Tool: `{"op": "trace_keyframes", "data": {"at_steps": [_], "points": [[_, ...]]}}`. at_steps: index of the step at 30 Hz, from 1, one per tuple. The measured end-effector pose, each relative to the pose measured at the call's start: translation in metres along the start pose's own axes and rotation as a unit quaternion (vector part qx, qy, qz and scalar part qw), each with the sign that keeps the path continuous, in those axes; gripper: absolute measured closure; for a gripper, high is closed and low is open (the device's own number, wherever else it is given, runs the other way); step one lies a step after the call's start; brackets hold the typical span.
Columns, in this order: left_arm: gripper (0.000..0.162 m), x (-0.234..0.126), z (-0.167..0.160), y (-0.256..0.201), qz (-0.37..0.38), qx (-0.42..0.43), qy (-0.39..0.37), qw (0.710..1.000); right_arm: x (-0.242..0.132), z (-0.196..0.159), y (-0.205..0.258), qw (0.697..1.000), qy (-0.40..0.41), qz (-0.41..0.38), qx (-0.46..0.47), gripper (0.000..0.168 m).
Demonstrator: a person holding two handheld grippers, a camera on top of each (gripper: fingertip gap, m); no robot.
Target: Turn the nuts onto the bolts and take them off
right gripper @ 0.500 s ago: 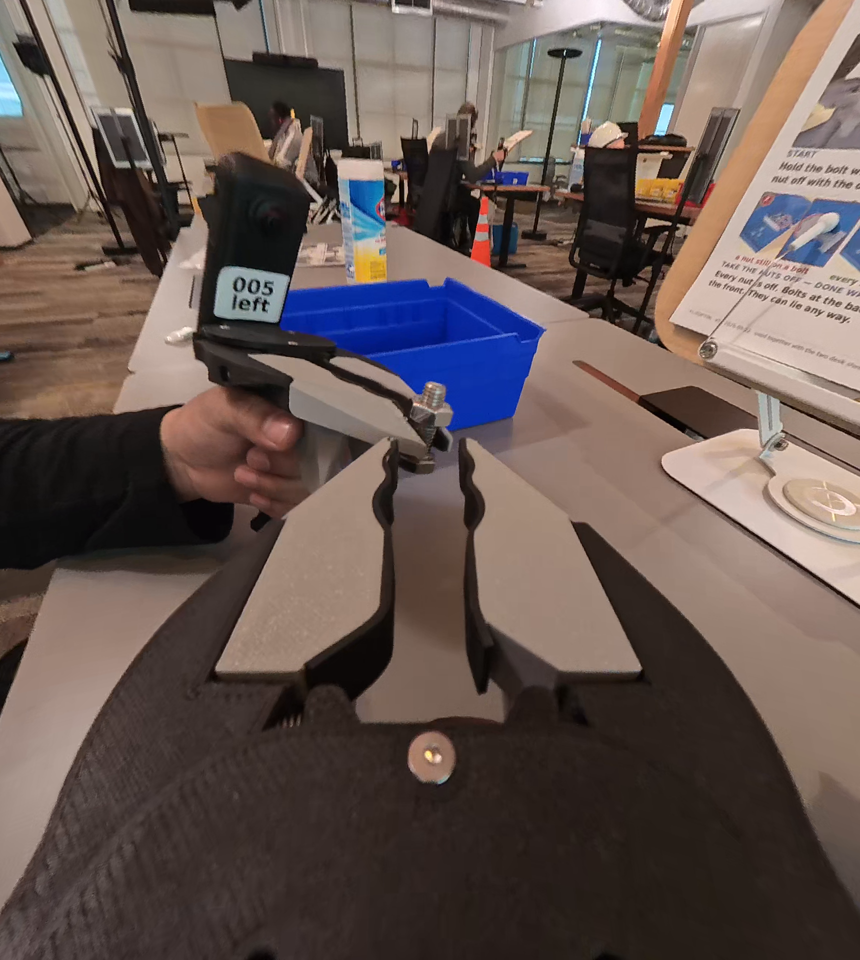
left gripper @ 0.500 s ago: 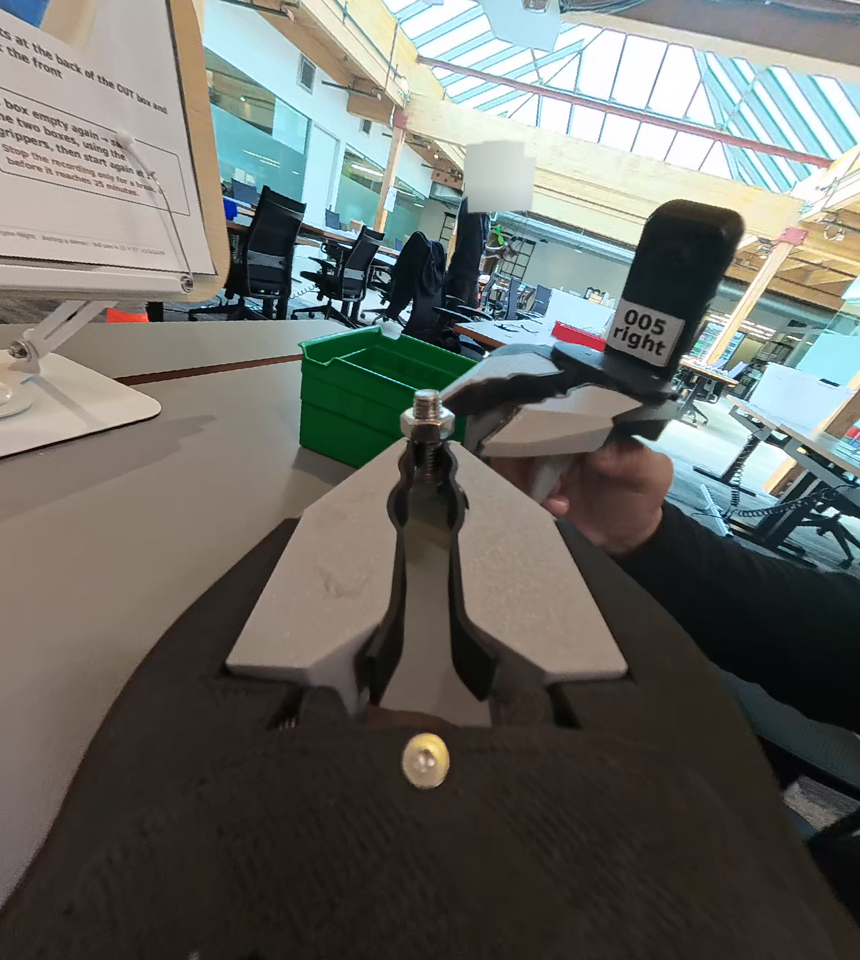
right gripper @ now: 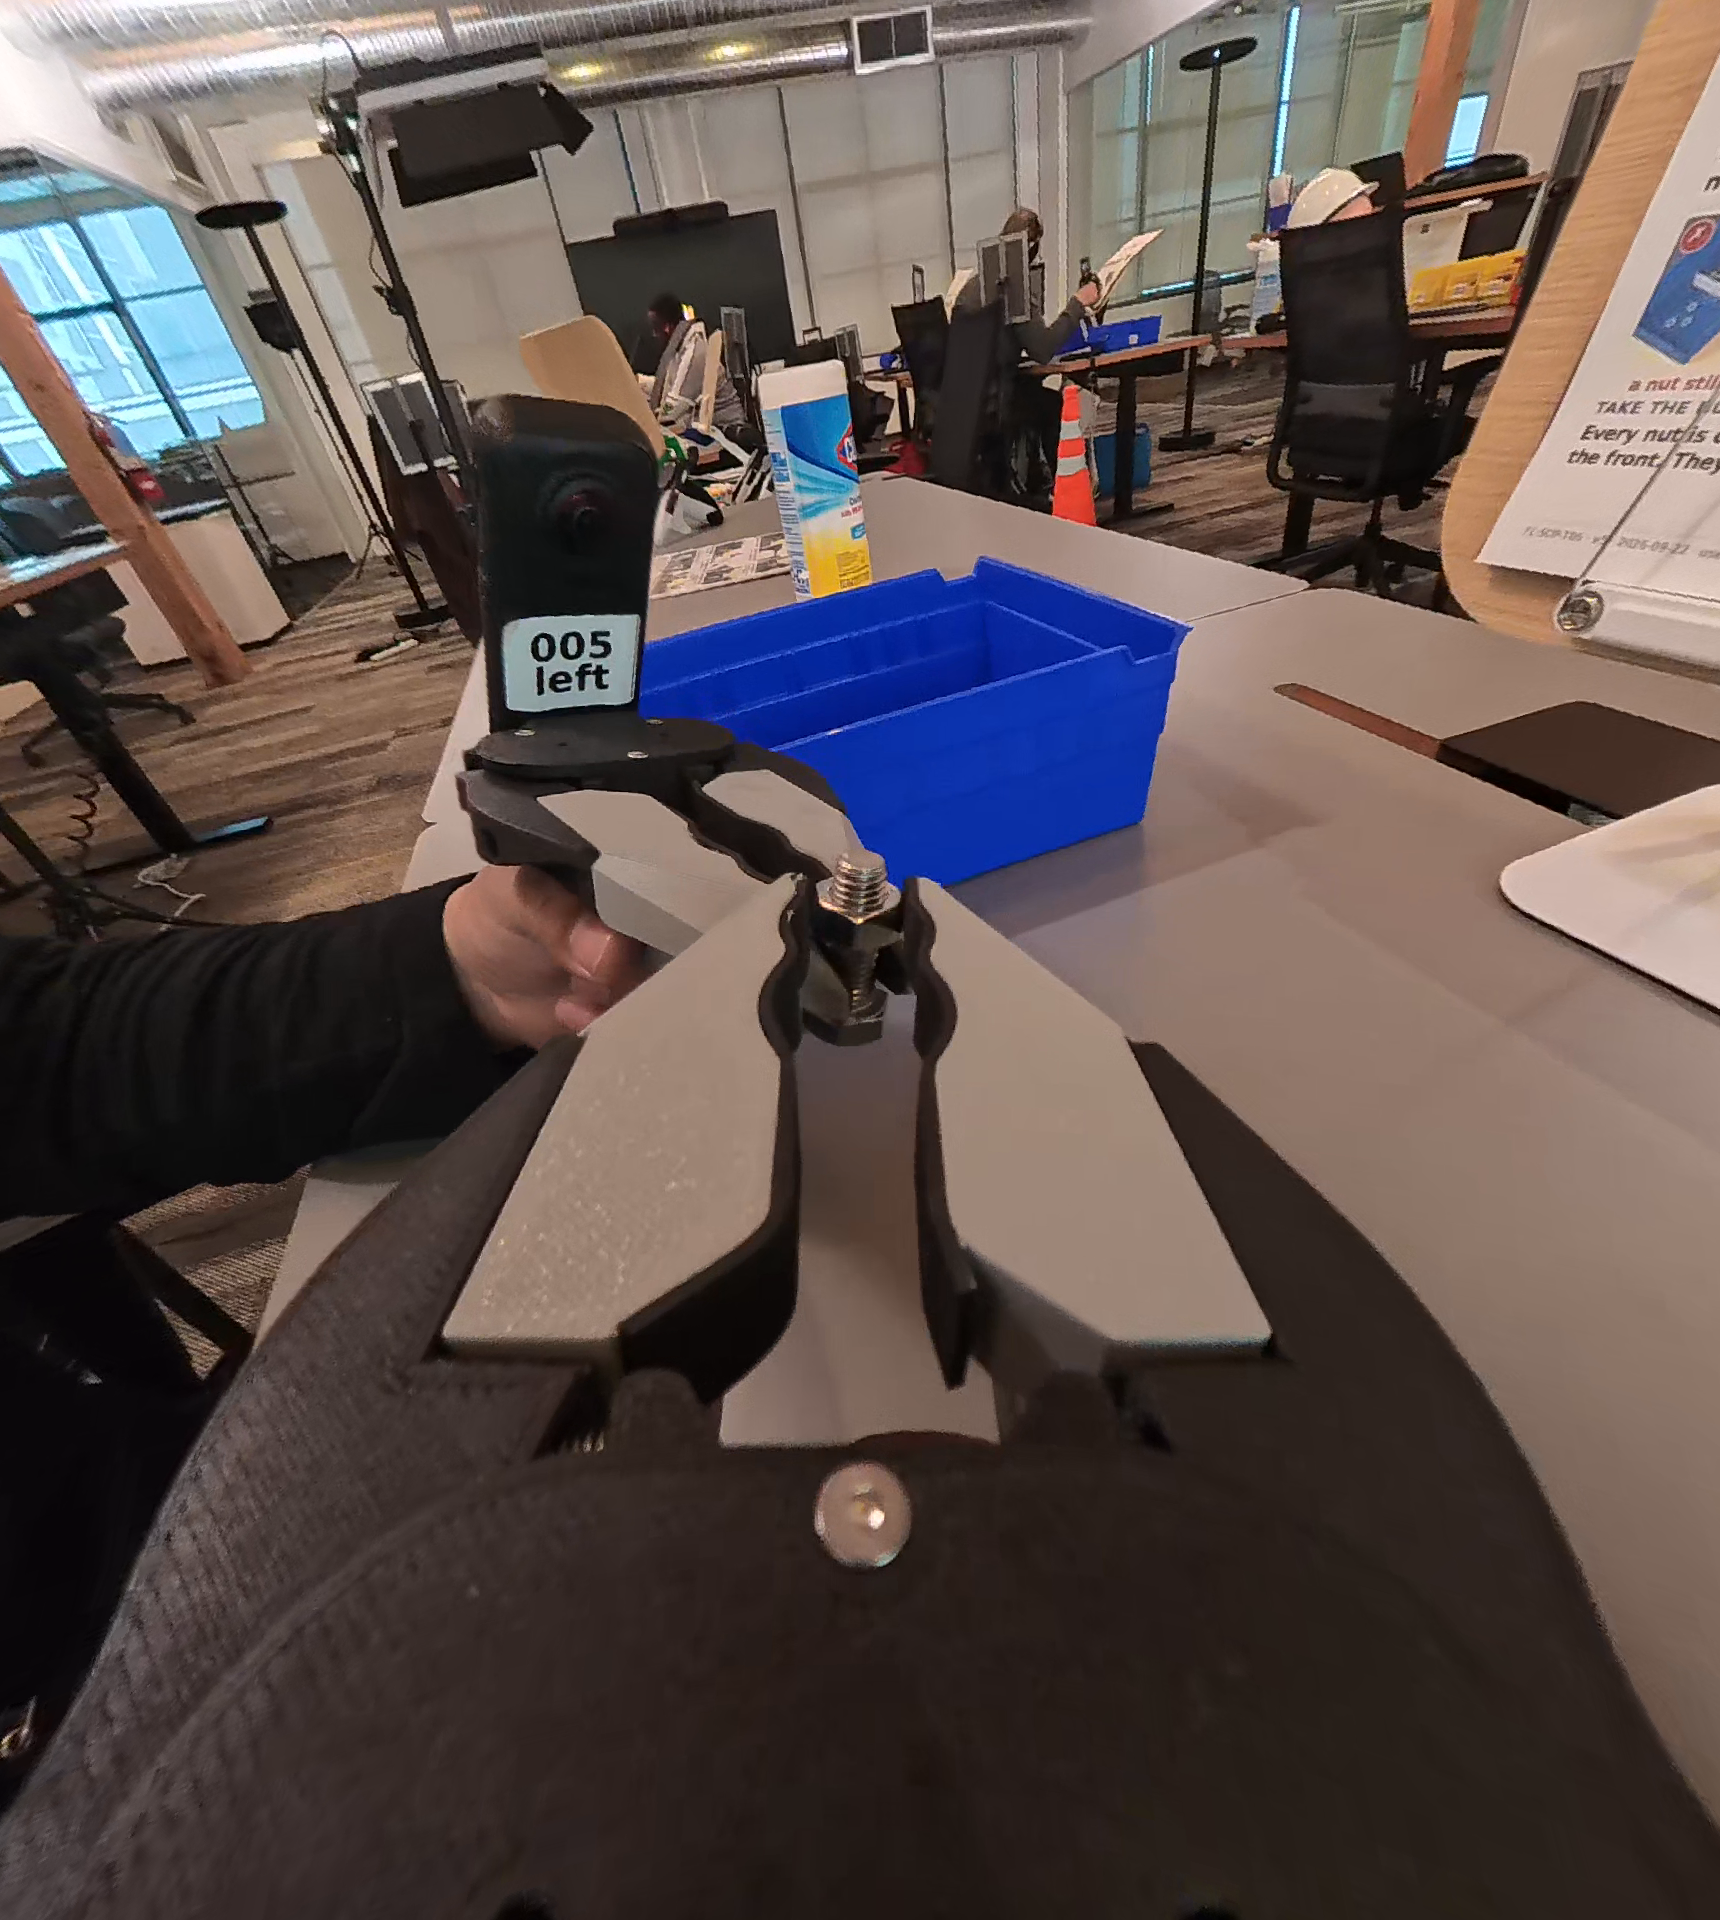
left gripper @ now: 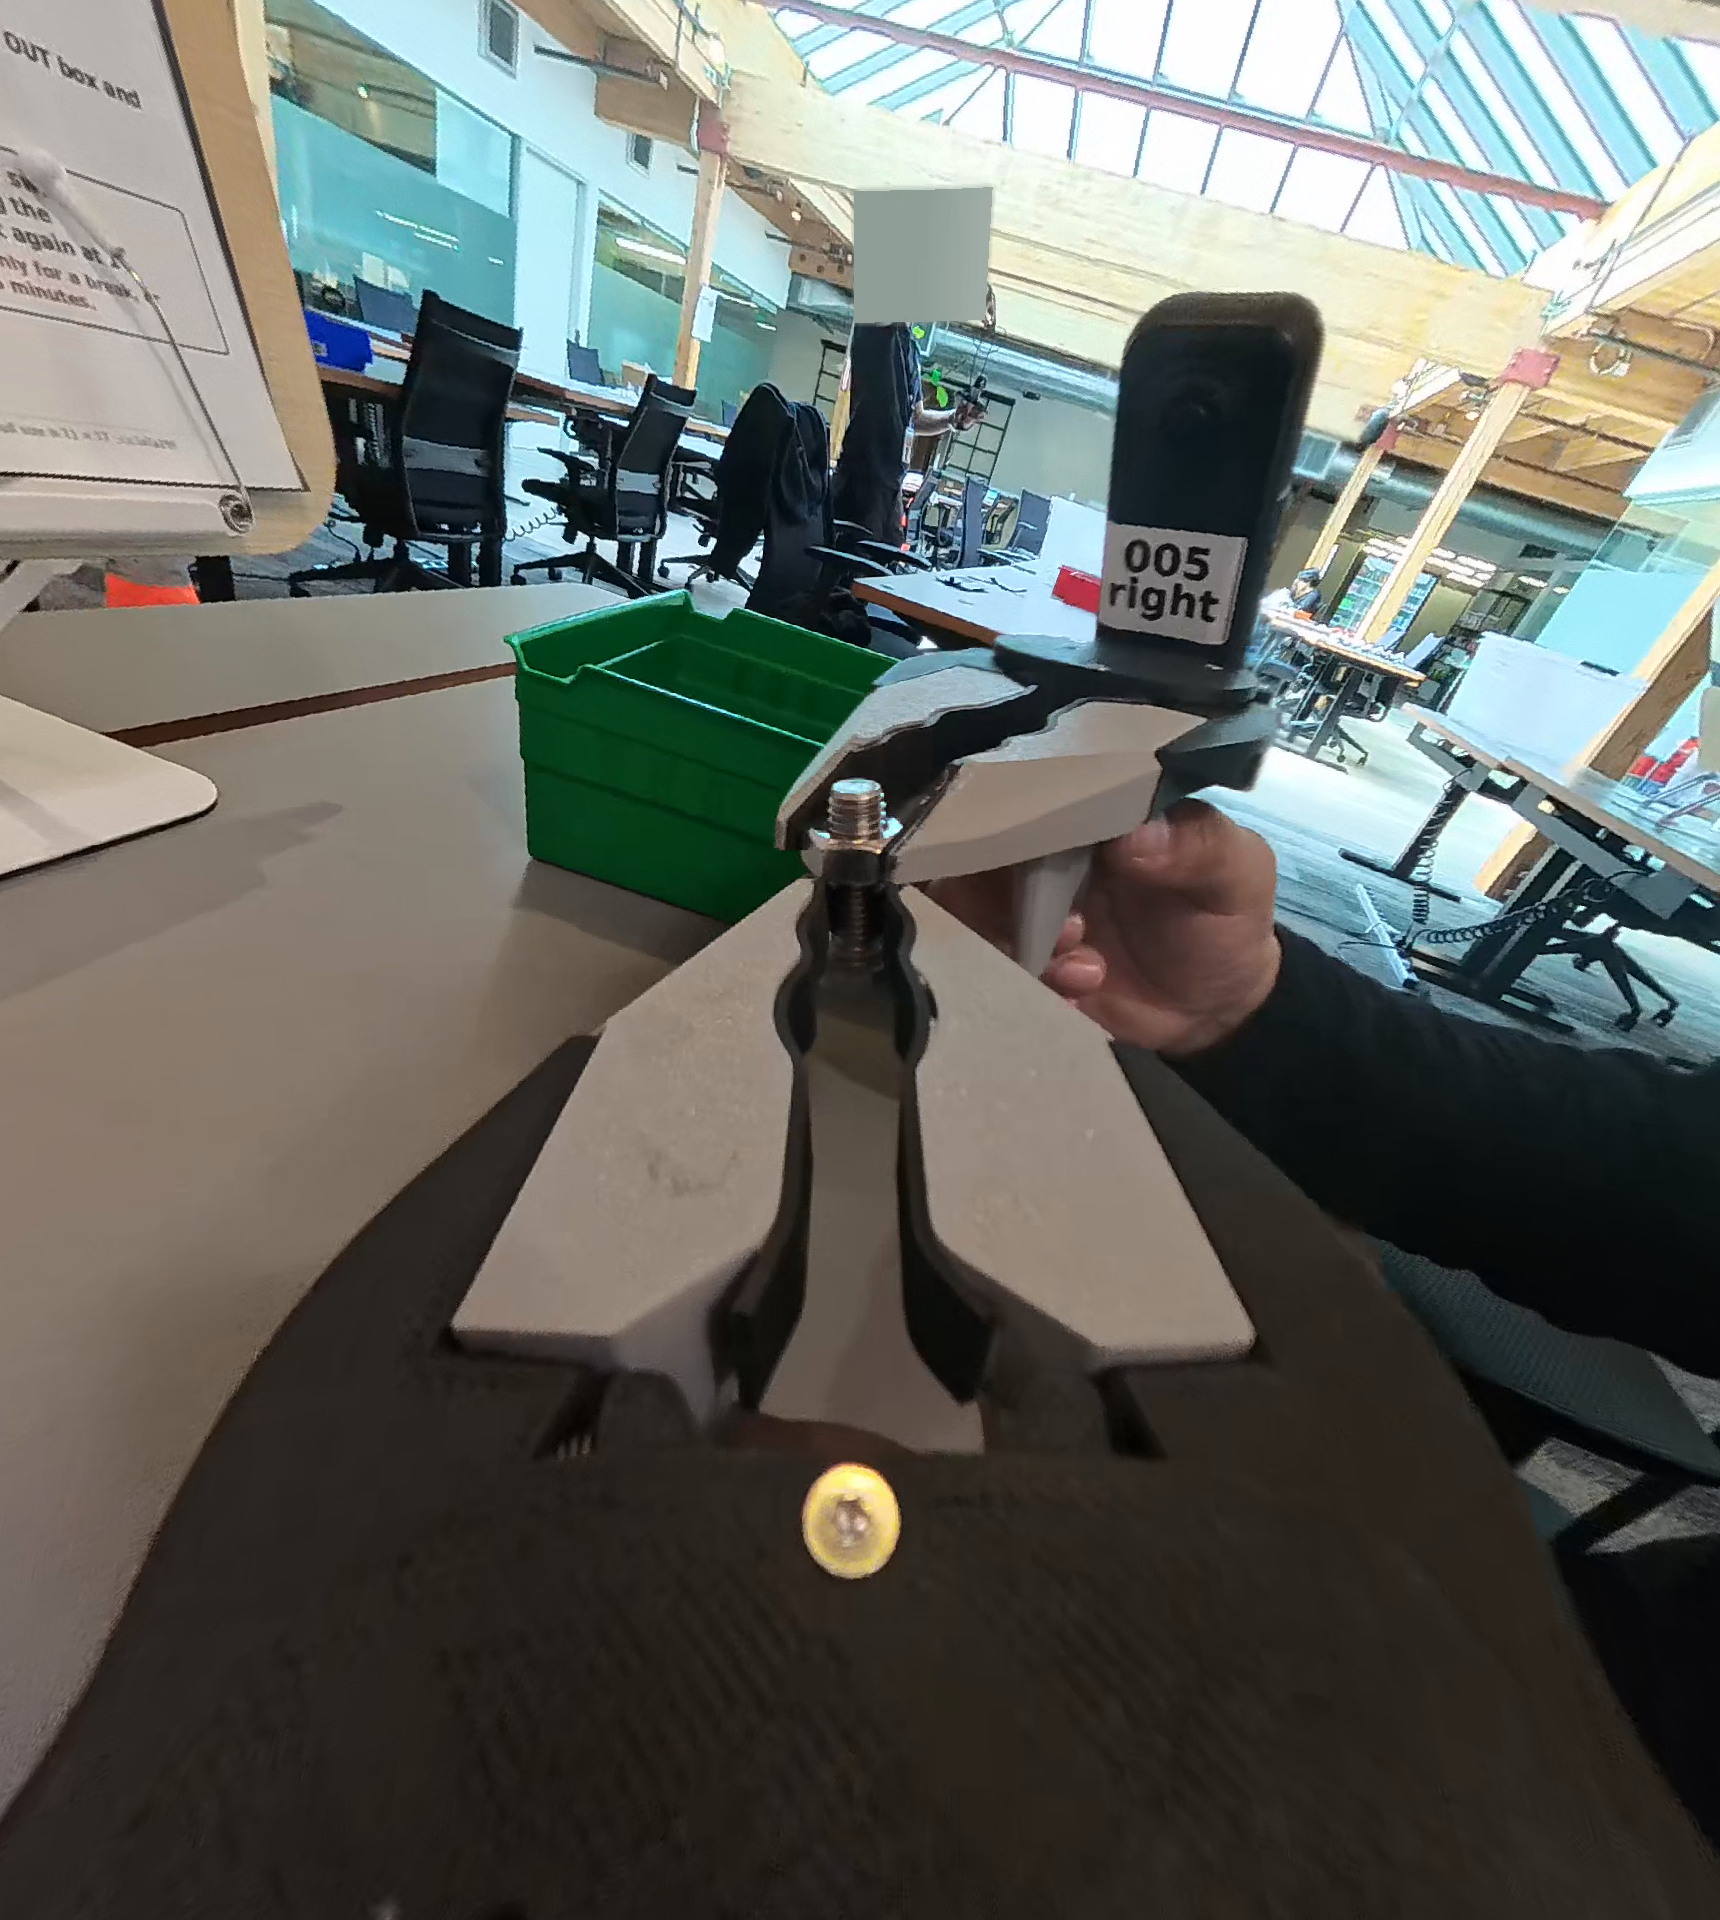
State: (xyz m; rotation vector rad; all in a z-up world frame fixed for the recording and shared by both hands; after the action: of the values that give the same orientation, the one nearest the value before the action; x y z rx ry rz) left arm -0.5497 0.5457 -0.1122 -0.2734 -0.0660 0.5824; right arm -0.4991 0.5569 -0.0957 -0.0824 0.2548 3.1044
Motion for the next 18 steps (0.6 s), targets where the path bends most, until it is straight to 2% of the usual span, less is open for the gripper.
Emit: {"op": "trace_keyframes", "data": {"at_steps": [6, 18], "points": [[0.149, 0.0002, -0.0002, 0.0021, -0.019, -0.054, 0.003, 0.998, -0.0005, -0.0004, -0.0016, 1.0, 0.003, -0.011, -0.001, 0.154], [0.138, 0.0017, -0.0029, 0.0026, -0.007, -0.041, 0.016, 0.999, -0.0011, -0.0011, -0.0039, 0.999, 0.008, -0.03, -0.011, 0.154]]}}
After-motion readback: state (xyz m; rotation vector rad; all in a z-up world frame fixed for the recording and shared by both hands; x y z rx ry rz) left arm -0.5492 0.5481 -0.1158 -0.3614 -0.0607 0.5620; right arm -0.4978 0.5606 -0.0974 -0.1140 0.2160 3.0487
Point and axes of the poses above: each gripper's, where its closed fingertips meet, x out along the fingers, z out of its top, y = z × x across the jaws, the point moved 4 cm from there along -x, back along the fingers, and after that the axes turned 8 degrees about z, right-handed, at the moved point
